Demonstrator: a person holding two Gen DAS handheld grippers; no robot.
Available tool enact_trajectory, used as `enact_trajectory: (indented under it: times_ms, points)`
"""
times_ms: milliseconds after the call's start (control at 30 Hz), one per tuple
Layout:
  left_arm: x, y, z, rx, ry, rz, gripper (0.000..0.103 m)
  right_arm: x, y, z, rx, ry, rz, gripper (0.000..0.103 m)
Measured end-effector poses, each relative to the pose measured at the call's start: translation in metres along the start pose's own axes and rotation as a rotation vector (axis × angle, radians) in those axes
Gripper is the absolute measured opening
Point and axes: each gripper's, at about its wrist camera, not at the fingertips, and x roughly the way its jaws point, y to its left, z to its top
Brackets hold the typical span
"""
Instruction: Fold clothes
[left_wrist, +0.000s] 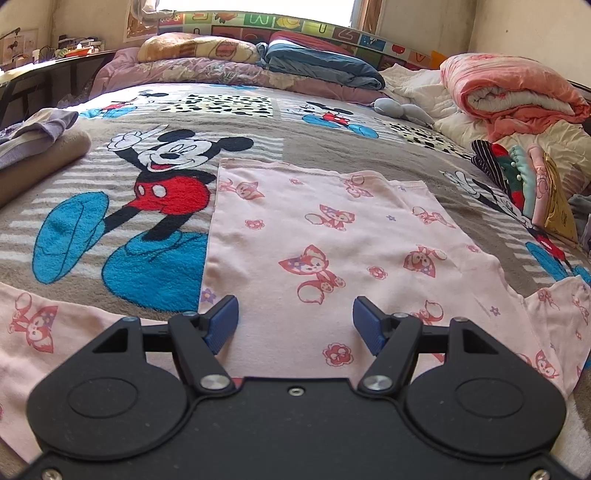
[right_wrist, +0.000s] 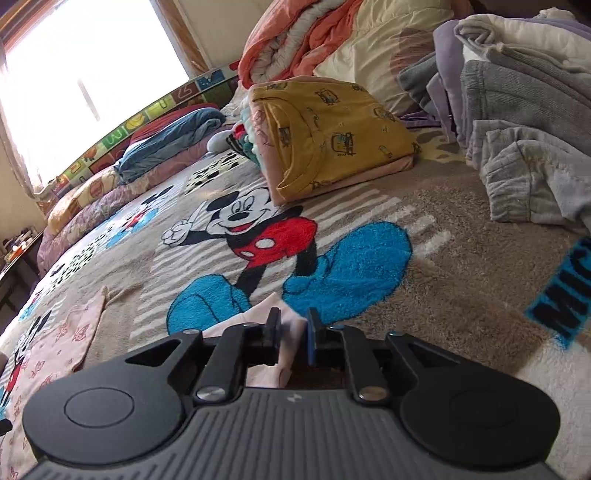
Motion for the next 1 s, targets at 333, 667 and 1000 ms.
enact_trajectory:
  times_ms: [333, 667, 1000]
  points:
    - [-0.001, -0.004, -0.003, 0.016, -0.003, 0.015, 0.067, -0.058, 0.079, -0.036, -0.157, -0.050, 0.231, 0.036]
    - [-0.007, -0.001, -0.008, 0.003, -0.007, 0.006, 0.068, -0.072, 0.186, -0.145, -0.482, 0.235, 0.427, 0.033]
    - [-0.010, -0.004, -0.010, 0.019, -0.016, 0.020, 0.068, -0.093, 0.200, -0.160, -0.675, 0.220, 0.425, 0.033]
